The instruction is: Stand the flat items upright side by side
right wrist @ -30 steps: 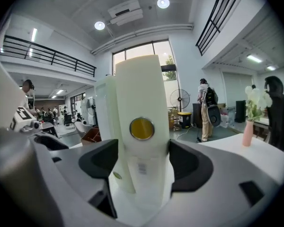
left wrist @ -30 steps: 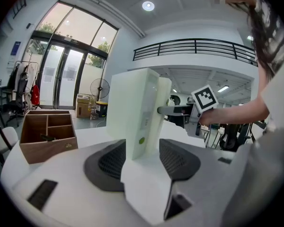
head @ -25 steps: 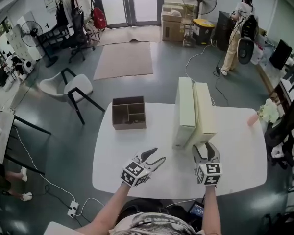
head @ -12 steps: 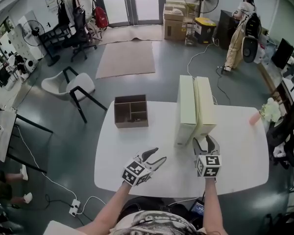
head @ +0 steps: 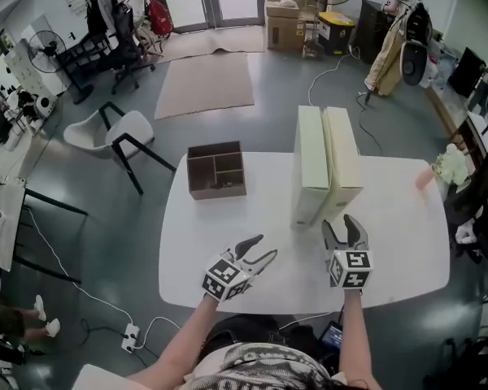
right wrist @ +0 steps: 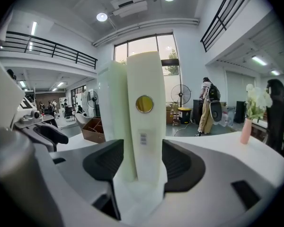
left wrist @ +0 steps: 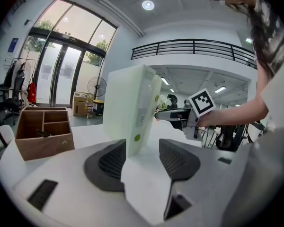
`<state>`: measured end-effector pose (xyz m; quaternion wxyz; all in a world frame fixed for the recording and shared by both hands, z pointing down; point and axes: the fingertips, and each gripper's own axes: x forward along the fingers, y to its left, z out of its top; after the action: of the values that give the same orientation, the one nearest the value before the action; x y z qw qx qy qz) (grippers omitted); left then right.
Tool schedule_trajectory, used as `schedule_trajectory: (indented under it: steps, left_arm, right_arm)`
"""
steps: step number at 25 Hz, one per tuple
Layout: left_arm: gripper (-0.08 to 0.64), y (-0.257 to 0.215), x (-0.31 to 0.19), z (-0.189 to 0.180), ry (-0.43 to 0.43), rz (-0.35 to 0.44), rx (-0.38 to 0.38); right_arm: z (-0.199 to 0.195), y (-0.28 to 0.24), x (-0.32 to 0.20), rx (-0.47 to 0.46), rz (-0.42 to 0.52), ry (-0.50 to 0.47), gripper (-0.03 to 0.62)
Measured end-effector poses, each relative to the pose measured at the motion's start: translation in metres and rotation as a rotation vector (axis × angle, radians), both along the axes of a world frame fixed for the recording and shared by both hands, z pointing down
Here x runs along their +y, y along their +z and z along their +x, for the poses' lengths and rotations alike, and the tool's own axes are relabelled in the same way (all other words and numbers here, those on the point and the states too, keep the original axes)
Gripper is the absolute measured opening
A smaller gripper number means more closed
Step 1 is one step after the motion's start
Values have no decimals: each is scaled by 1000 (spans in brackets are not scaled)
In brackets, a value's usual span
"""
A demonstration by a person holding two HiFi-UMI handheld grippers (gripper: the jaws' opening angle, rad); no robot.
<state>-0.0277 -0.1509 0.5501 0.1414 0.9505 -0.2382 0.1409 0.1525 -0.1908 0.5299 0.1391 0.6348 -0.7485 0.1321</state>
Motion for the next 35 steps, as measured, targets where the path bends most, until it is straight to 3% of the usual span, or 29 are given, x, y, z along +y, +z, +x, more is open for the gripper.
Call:
schedule_trajectory:
  steps: [8, 15, 21, 27, 31, 35]
  left_arm:
    - [221, 21, 37, 9, 67, -56, -11]
    - [216, 32, 86, 10, 68, -100, -11]
    - [213, 19, 132, 13, 46, -89, -12]
    - [211, -13, 182, 24, -31, -50, 66]
    - [176, -33, 220, 28, -56, -44, 117]
    - [107, -40, 252, 28, -57, -24, 108]
  right_arm:
    - [-31, 39, 83, -78, -123, -17, 249]
    - [-47, 51, 146, -116, -184, -61, 232]
    - [-45, 33, 195, -144, -154, -96, 209]
    - [-53, 9, 244, -170, -93, -172, 186]
    - [-64, -9, 275, -155, -46, -248, 144]
    - [-73, -22, 303, -151, -8, -291, 78]
